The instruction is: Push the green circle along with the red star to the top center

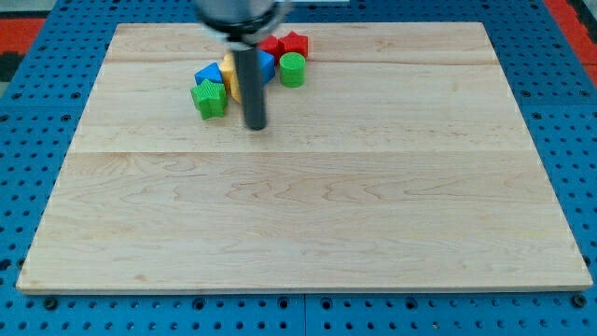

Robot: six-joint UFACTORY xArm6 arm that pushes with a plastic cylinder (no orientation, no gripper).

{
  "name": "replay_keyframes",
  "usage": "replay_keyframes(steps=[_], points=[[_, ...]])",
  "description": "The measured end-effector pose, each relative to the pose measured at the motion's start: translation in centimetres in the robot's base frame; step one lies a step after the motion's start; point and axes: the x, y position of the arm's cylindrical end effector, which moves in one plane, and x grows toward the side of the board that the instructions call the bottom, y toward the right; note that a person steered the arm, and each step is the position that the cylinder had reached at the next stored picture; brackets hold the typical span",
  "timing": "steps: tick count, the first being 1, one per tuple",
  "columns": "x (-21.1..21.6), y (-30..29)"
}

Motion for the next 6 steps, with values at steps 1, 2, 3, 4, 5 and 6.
replay_keyframes(steps=[1,2,3,4,5,6], points=[[-7.3,2.1],[-12.0,2.2],[-11.6,6.2],[-13.2,11.4],[-18.5,12.5],[-18.6,10.7]])
